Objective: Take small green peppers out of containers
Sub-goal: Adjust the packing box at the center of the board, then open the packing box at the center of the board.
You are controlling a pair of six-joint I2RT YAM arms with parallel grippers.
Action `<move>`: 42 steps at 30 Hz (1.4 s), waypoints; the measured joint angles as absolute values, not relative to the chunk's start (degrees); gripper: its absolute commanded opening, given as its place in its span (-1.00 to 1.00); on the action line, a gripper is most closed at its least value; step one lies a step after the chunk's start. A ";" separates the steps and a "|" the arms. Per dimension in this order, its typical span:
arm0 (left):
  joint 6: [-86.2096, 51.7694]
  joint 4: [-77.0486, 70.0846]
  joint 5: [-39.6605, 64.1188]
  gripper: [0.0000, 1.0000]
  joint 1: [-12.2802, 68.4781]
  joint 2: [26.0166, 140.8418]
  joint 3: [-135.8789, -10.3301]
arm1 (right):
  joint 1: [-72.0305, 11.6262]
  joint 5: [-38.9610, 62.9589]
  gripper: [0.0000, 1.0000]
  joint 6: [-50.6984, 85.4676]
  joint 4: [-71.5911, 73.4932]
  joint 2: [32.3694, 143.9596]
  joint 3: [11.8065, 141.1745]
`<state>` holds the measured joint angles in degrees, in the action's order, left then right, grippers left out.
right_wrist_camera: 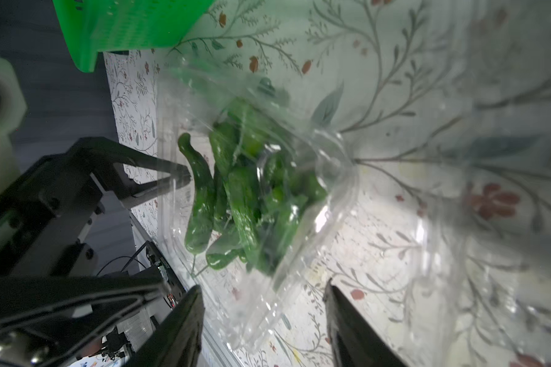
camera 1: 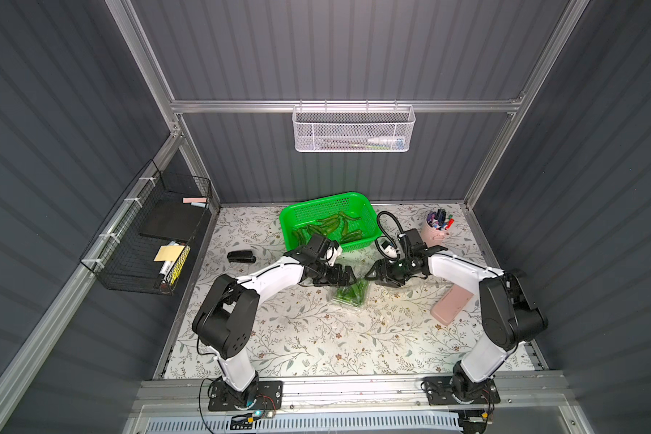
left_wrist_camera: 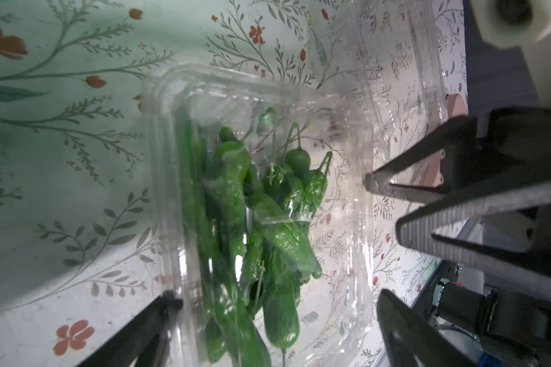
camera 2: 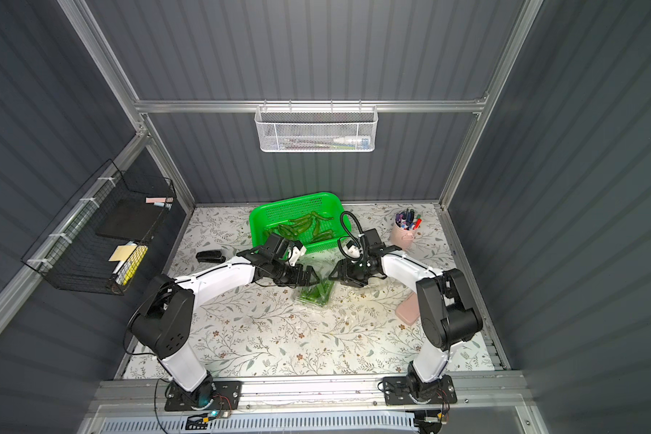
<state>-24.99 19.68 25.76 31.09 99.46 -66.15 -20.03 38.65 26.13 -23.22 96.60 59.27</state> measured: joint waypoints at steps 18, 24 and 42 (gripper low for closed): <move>-27.49 20.45 16.19 0.98 31.09 102.72 -72.31 | -20.08 45.82 0.00 29.15 -18.15 97.91 58.35; -27.66 20.51 15.84 0.98 31.09 103.96 -72.31 | -20.21 48.36 -0.01 29.54 -16.91 99.72 58.35; -28.10 20.12 15.90 0.98 31.09 104.29 -72.38 | -20.60 49.78 -0.01 29.65 -14.33 102.21 58.37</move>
<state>-28.10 20.12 15.90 31.09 104.29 -72.38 -20.60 49.78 29.65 -14.33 102.21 58.37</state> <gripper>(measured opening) 0.990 0.494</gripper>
